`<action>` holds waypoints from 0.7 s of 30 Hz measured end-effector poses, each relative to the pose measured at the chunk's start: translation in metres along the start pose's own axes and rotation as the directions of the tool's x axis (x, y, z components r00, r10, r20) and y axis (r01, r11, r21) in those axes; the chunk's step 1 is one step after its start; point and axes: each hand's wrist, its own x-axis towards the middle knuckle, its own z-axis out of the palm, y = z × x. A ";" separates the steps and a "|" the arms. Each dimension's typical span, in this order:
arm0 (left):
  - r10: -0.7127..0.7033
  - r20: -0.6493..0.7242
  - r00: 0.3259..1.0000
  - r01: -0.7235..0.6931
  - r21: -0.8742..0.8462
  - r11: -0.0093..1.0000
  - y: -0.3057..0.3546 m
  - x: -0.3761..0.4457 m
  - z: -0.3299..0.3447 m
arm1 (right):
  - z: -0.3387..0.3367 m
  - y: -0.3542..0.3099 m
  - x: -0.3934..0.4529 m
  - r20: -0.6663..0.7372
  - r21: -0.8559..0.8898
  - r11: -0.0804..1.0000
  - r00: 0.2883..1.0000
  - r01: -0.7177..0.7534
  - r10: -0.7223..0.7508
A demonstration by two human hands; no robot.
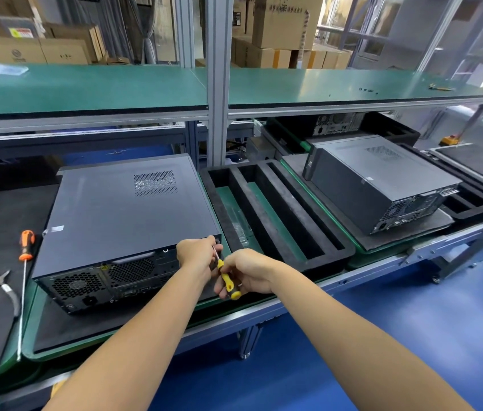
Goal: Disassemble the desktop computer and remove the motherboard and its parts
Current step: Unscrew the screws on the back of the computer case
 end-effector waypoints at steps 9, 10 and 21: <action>-0.005 0.028 1.000 0.005 0.012 1.000 0.001 0.002 -0.005 | 0.003 0.005 0.013 -0.267 -0.238 0.971 0.961 0.004 -0.070; 0.000 0.027 1.000 0.000 0.012 1.000 0.001 0.002 -0.004 | 0.002 0.006 0.013 -0.273 -0.238 0.971 0.959 0.002 -0.069; 0.026 0.048 0.999 -0.029 0.059 0.998 0.001 -0.007 0.000 | -0.002 0.008 0.011 -0.271 -0.393 0.913 0.962 -0.112 0.001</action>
